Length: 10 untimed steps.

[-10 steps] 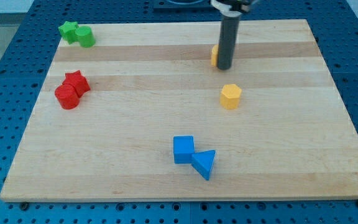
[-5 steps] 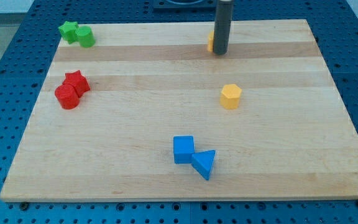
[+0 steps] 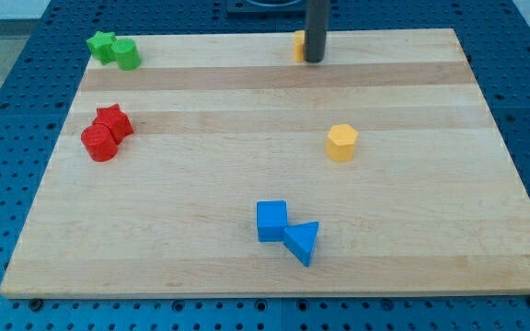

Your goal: Nudge the blue triangle left a bit

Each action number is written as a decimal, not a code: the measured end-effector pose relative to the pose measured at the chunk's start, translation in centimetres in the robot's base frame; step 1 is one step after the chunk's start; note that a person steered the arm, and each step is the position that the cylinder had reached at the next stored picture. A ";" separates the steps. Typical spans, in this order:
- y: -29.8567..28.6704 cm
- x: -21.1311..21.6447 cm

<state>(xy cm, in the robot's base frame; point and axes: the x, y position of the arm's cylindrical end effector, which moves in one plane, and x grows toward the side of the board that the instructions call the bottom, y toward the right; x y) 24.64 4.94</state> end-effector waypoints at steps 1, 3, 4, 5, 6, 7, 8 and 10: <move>-1.9 -1.1; -2.7 -1.1; 0.2 0.7; 3.8 0.8; 4.8 -0.7; 3.3 -4.8; 2.9 -5.3; 1.3 -5.5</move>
